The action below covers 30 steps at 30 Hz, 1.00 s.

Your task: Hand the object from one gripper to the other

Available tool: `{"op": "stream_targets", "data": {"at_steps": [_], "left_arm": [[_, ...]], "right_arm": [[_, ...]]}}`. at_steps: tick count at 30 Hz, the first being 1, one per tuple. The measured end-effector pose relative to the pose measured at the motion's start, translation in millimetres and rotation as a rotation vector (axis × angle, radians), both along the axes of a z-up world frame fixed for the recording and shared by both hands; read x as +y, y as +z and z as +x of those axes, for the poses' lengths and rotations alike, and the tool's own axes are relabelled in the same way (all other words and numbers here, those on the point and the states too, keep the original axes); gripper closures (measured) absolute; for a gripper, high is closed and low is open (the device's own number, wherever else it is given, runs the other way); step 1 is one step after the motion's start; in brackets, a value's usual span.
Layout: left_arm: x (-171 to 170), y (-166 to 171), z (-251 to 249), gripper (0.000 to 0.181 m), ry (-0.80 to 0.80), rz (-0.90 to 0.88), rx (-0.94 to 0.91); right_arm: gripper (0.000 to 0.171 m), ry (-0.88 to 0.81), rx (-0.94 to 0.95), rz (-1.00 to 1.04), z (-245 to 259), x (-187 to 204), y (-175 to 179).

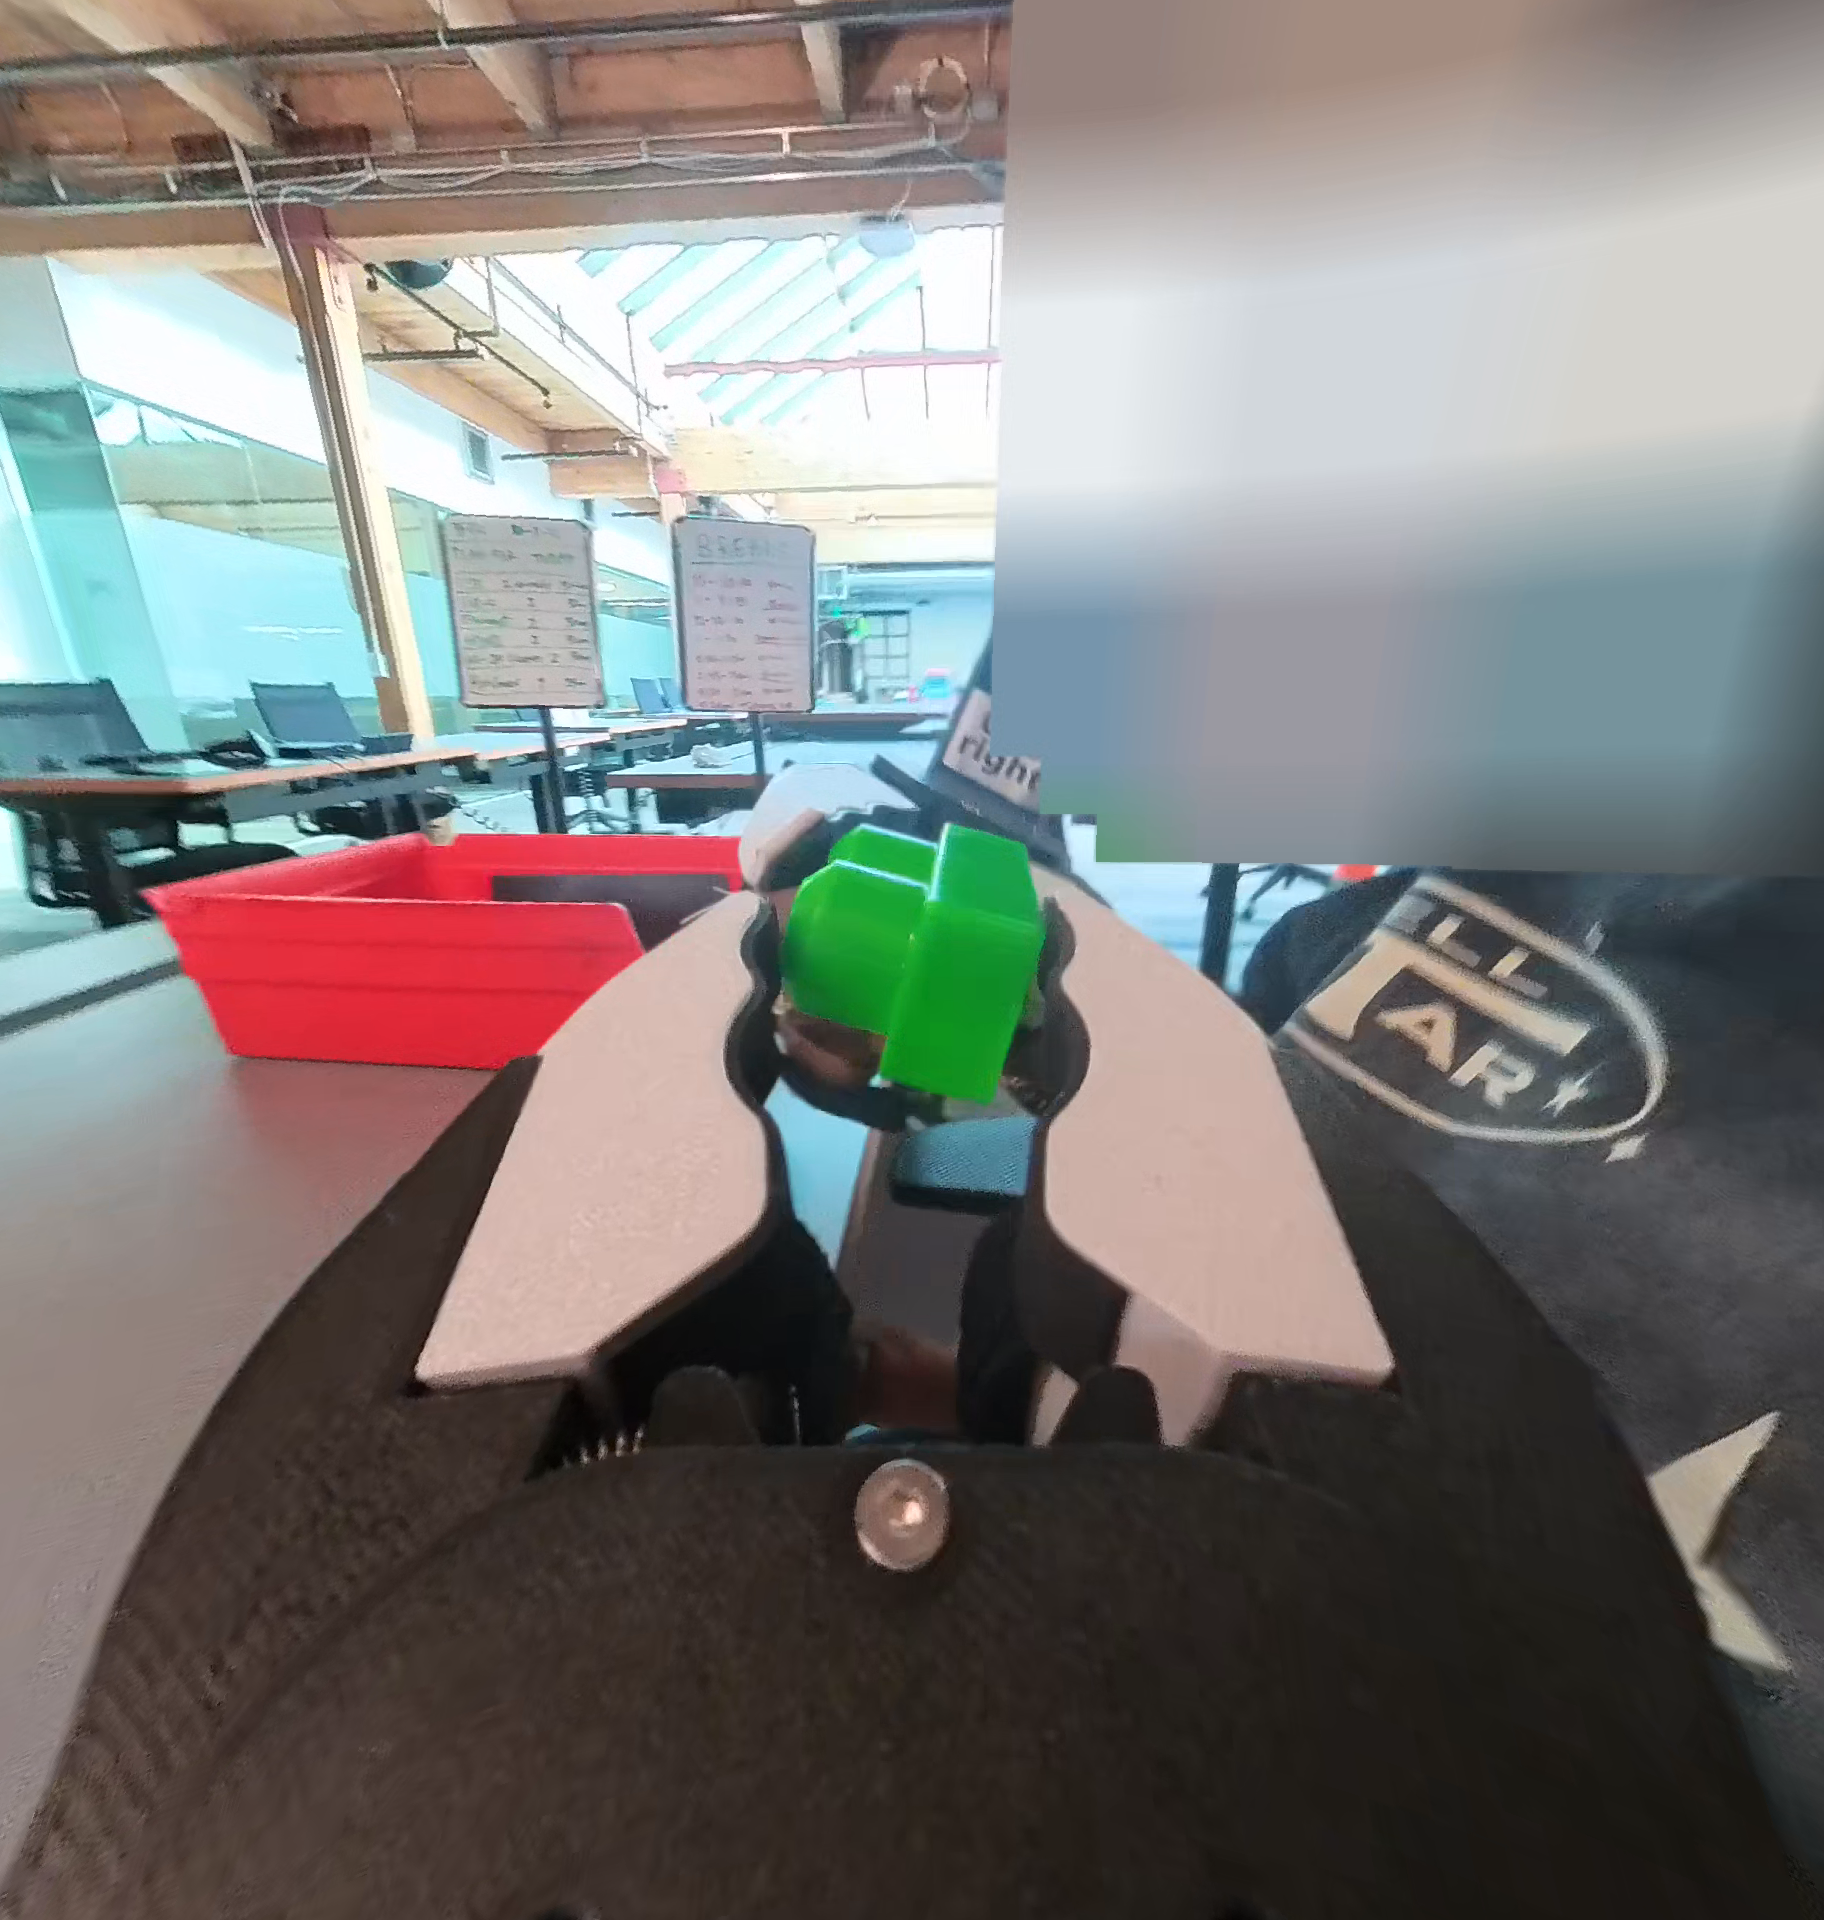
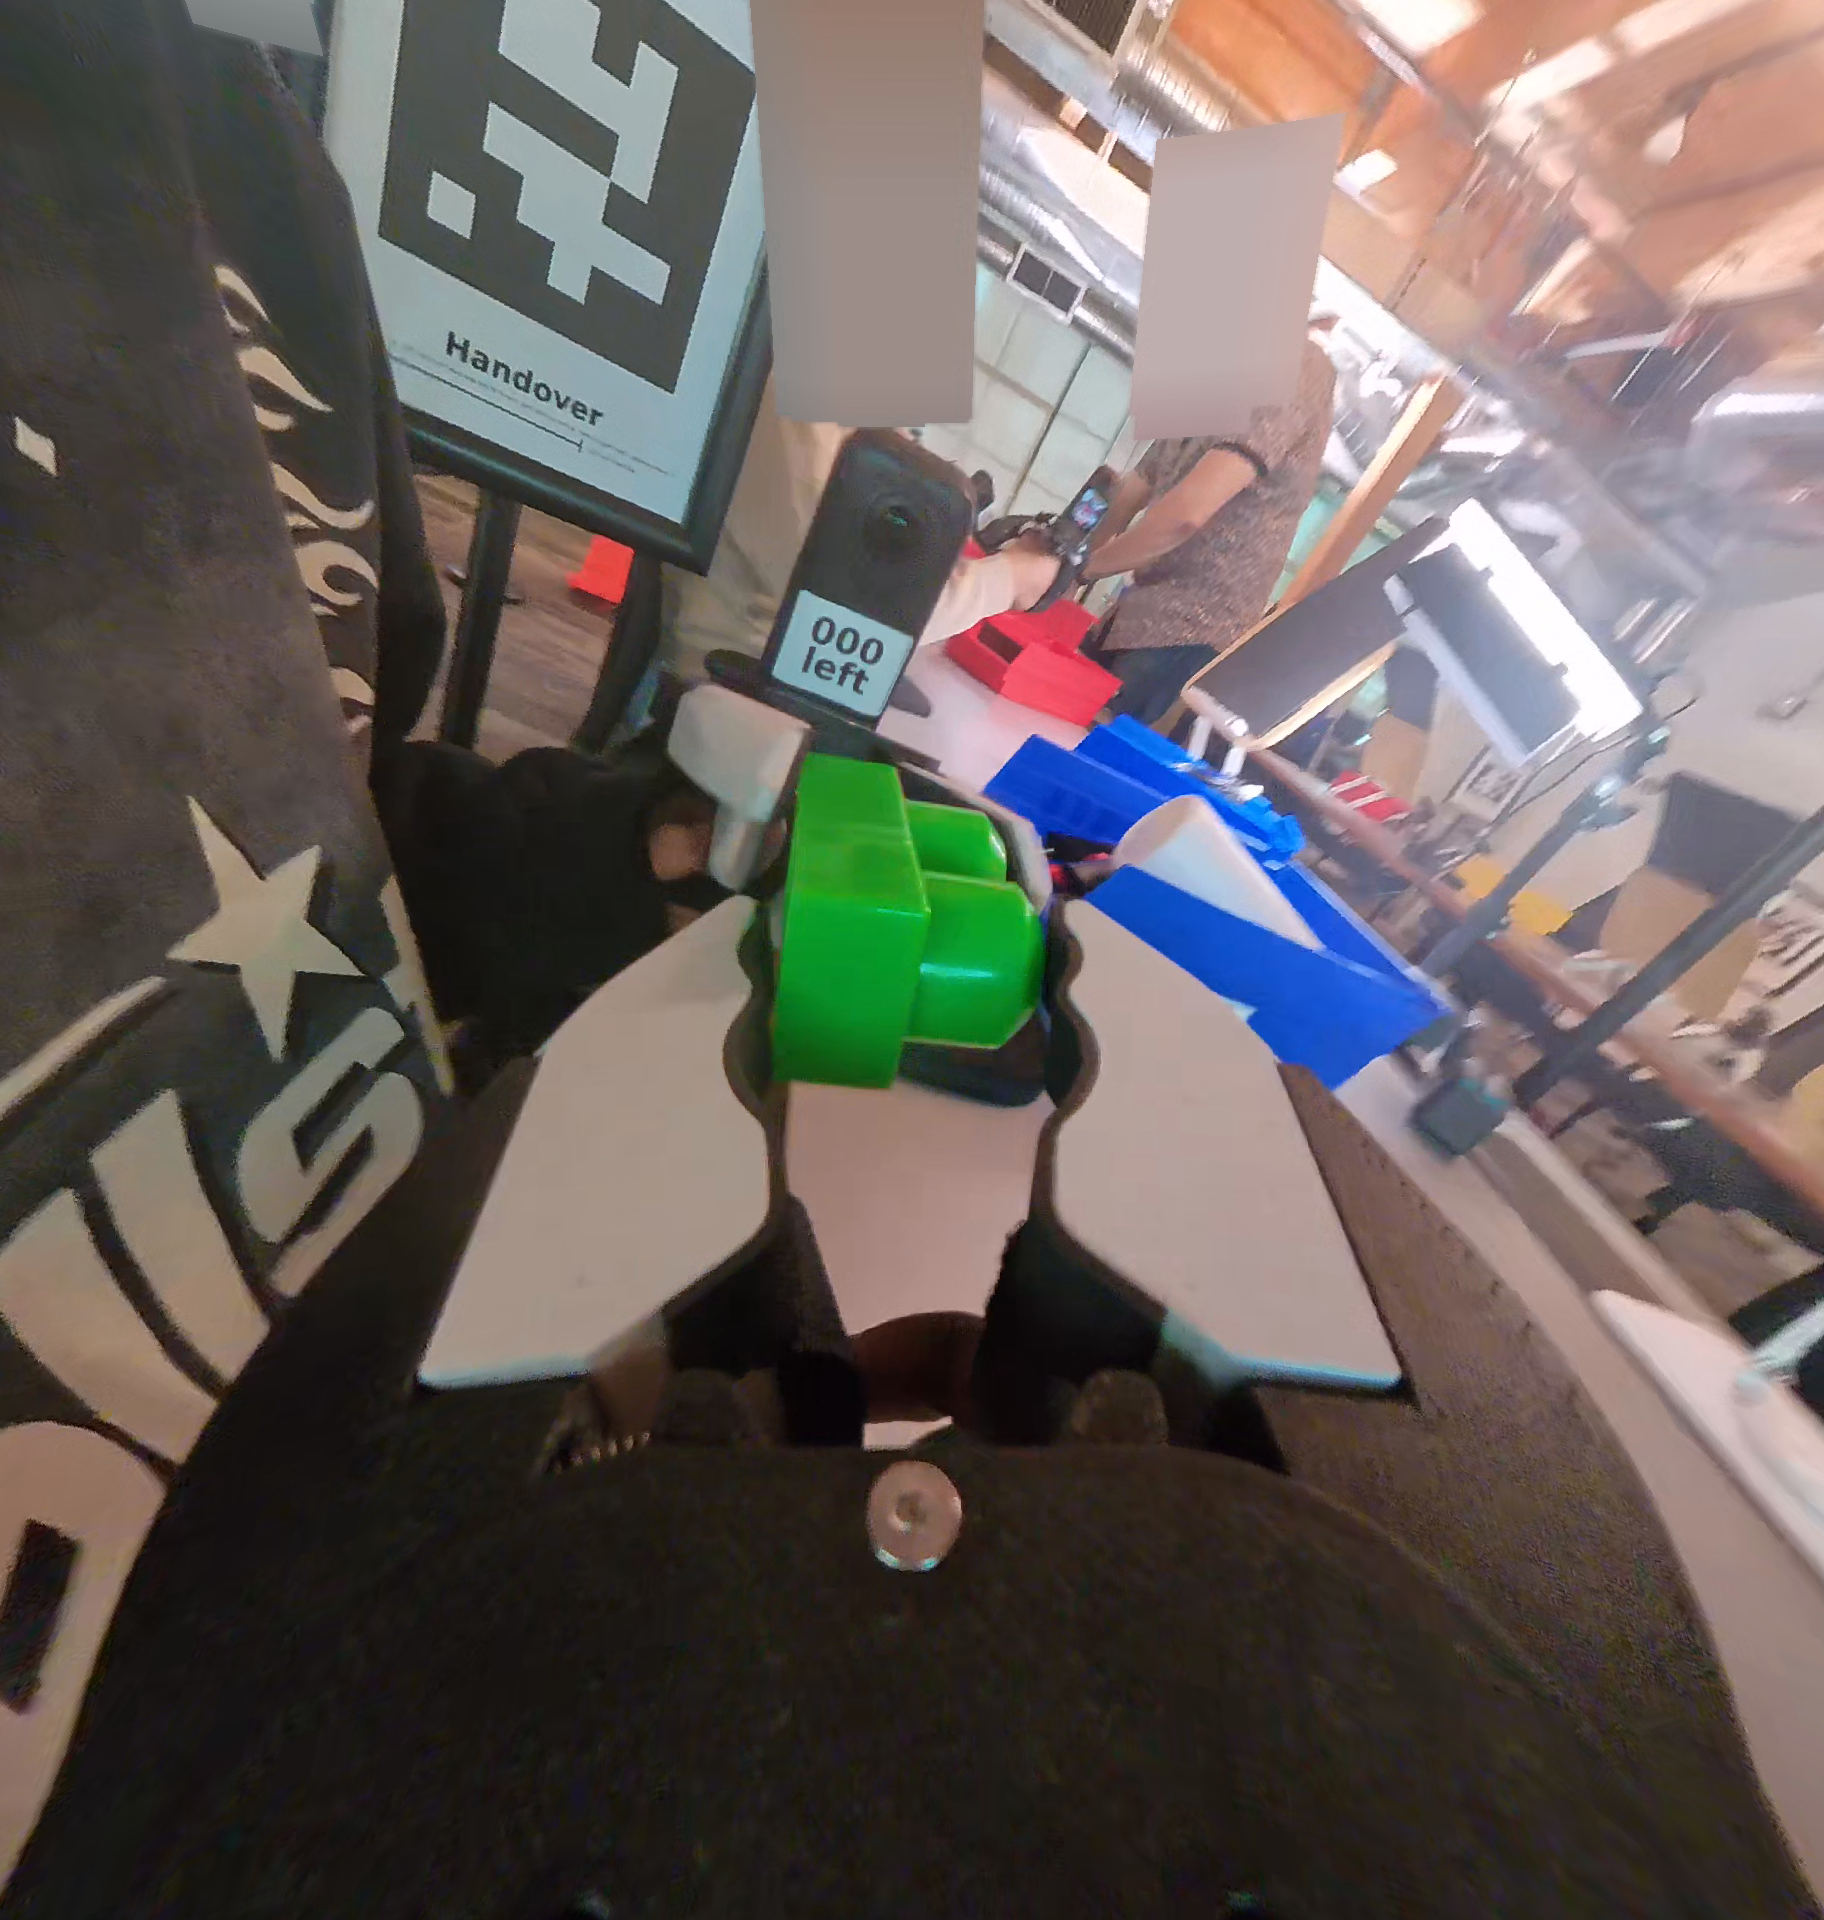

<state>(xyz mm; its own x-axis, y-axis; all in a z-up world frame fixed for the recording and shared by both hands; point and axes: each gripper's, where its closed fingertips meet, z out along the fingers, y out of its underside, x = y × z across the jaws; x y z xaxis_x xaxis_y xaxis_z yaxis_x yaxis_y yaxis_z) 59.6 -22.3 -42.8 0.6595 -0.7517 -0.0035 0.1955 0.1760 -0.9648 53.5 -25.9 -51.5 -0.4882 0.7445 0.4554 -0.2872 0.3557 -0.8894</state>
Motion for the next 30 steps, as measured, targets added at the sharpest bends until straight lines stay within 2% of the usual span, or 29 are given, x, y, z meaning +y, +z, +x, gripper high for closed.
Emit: {"op": "stream_targets", "data": {"at_steps": [4,9,12,14,16,18,21,25,30], "left_arm": [[1.4,3.2,-8.2,0.134,-0.101,-0.135,-0.174],[5.2,-2.8,-6.7,0.134,-0.186,-0.262,-0.263],[6.3,-7.8,-3.2,0.134,-0.206,-0.308,-0.256],[5.8,-7.8,-1.6,0.134,-0.216,-0.320,-0.257],[7.4,-8.3,-3.4,0.134,-0.203,-0.327,-0.257],[6.2,-6.3,-5.1,0.135,-0.175,-0.255,-0.225],[-1.6,6.5,-7.1,0.127,-0.094,-0.047,-0.168],[-1.2,4.2,-5.4,0.126,0.106,0.148,0.079],[3.6,-5.7,-0.2,0.128,0.162,0.168,0.200]], "right_arm": [[0.107,-0.122,0.213,0.229,2.3,4.8,5.4],[0.103,-0.255,0.359,0.516,-1.0,2.0,2.9],[0.109,-0.302,0.405,0.639,-2.6,-0.1,1.0],[0.126,-0.310,0.437,0.689,-1.1,-2.8,1.1],[0.129,-0.314,0.407,0.687,-2.4,-1.3,-0.4],[0.130,-0.293,0.343,0.638,-3.3,0.0,-2.7],[0.130,-0.251,0.236,0.426,-3.8,4.0,3.0],[0.130,-0.157,0.020,0.138,-5.7,10.6,0.4],[0.130,-0.016,-0.094,-0.070,-0.6,3.8,2.5]]}}
